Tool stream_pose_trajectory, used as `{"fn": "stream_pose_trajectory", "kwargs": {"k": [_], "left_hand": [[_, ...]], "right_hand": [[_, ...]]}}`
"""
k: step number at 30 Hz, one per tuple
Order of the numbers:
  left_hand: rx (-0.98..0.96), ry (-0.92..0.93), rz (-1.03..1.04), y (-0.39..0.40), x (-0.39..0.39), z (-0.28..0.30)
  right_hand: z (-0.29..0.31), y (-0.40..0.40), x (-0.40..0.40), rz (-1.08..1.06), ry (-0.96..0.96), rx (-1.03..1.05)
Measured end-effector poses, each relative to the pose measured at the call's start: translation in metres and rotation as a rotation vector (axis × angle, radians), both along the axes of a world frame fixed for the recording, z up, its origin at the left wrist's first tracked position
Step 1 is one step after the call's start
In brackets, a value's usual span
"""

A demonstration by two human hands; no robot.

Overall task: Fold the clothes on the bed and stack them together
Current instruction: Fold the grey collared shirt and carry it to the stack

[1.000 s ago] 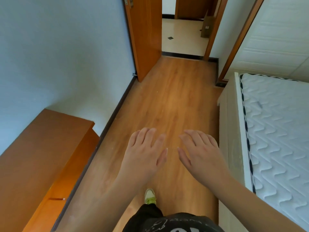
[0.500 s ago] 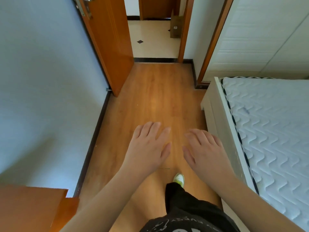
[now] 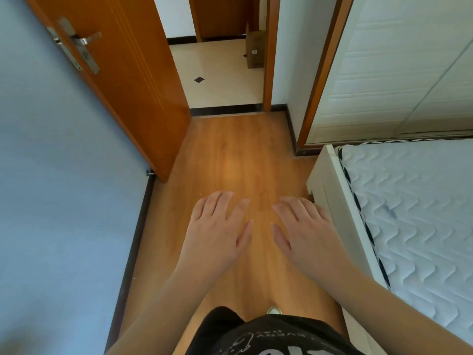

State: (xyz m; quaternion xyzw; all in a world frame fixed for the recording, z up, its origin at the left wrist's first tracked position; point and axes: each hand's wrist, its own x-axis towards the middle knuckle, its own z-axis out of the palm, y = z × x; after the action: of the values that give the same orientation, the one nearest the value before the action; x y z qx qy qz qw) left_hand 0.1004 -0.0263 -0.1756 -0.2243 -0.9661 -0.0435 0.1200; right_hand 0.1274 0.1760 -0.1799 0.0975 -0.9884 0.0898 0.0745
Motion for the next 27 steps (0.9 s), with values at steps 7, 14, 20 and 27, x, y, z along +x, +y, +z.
{"fn": "stream_pose_trajectory", "kwargs": {"k": [7, 14, 20, 27], "left_hand": [[0.029, 0.009, -0.021, 0.007, -0.136, -0.008], [0.019, 0.023, -0.161, 0.005, -0.288, -0.006], [-0.038, -0.04, -0.343, 0.029, -0.398, 0.003], [-0.007, -0.019, -0.561, 0.114, -0.492, -0.001]], "right_hand": [[-0.01, -0.008, -0.136, -0.041, -0.01, 0.003], [-0.02, -0.017, -0.256, -0.111, -0.064, 0.046], [-0.001, -0.008, -0.33, -0.32, -0.068, 0.044], [-0.005, 0.056, -0.393, -0.541, 0.024, 0.037]]}}
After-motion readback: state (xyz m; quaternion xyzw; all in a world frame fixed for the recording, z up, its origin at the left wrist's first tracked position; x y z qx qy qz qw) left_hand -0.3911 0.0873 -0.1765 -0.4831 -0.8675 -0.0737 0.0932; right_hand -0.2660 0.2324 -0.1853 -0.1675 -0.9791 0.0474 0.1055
